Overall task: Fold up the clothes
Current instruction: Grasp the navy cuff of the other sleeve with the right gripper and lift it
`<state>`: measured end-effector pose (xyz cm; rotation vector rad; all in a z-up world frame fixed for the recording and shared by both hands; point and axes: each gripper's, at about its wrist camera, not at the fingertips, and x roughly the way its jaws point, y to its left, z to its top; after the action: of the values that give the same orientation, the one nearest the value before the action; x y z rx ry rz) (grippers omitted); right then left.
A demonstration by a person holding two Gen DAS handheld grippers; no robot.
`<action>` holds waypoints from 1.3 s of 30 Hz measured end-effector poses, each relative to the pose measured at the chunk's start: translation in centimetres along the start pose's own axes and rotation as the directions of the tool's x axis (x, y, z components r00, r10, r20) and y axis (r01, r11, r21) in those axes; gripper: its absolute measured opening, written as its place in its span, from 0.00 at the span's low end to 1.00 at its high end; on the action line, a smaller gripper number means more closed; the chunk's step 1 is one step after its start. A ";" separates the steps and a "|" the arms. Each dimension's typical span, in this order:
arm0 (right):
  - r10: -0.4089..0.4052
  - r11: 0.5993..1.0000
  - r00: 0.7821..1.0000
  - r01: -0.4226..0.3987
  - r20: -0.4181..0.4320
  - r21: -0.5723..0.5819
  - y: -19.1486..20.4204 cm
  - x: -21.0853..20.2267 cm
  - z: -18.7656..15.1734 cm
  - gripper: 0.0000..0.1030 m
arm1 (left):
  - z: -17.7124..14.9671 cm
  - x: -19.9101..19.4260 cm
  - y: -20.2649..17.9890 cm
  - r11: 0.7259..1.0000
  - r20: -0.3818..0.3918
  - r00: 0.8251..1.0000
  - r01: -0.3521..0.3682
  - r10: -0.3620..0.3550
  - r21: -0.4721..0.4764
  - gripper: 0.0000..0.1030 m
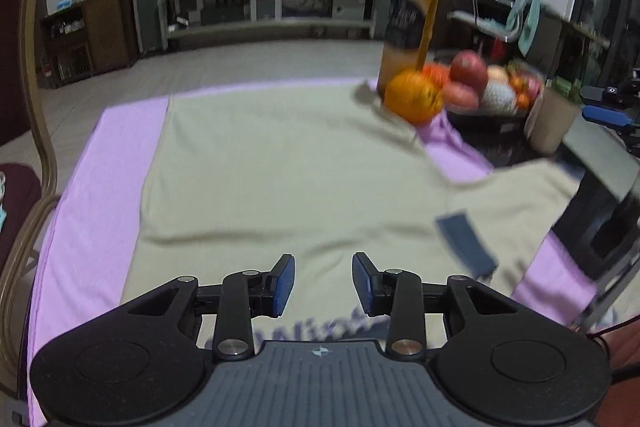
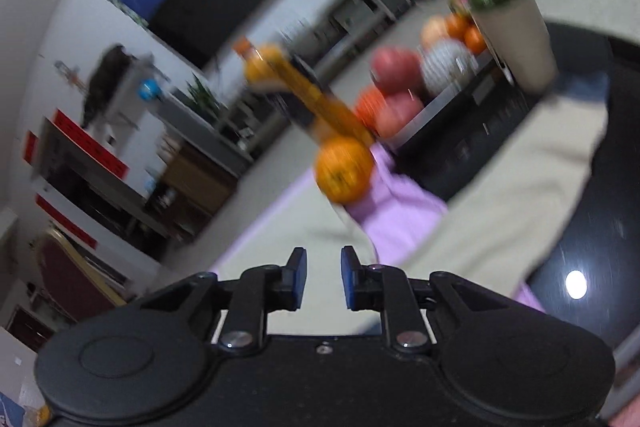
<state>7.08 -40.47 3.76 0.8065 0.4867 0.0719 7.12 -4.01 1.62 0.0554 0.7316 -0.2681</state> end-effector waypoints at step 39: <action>-0.738 0.646 0.655 0.755 0.163 -0.110 -17.1 12.1 9.0 0.04 | -1.2 8.3 -6.5 0.999 -0.189 0.982 0.014 -0.005 0.048 0.38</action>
<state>19.76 -55.54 -7.79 0.3809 0.6774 -0.7039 10.62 -11.92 -4.53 0.1253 0.9146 -0.2923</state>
